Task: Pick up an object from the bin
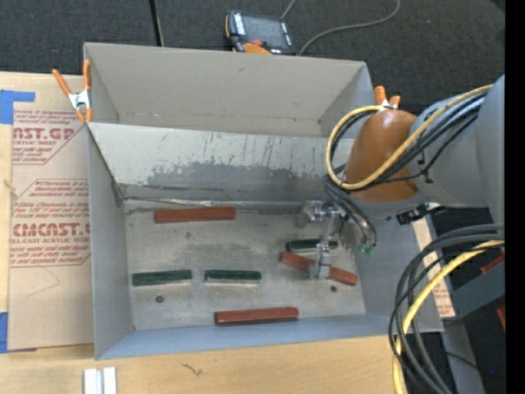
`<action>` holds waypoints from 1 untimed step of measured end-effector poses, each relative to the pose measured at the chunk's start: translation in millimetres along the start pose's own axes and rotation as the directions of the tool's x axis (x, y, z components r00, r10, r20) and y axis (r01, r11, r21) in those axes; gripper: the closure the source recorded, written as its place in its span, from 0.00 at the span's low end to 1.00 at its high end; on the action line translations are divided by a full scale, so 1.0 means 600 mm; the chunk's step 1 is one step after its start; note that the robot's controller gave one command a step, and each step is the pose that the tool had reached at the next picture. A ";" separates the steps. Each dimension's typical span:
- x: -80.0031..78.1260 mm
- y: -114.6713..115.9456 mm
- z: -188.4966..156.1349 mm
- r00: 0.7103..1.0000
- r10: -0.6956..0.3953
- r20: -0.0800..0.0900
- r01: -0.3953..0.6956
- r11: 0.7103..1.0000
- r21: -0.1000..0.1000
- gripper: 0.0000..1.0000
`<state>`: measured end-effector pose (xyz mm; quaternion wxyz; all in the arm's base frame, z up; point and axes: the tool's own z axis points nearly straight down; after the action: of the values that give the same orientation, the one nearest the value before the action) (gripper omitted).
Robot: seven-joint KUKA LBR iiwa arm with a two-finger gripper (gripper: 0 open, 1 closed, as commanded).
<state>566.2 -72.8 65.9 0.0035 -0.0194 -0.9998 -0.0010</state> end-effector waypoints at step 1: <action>0.052 0.012 -0.058 1.000 -0.015 0.008 0.015 1.000 0.002 0.00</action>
Offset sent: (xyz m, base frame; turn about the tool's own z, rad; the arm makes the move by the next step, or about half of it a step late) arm -0.0300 0.0082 0.0341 -0.0153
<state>535.8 -64.4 101.2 -0.0003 -0.0121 -0.9999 0.0001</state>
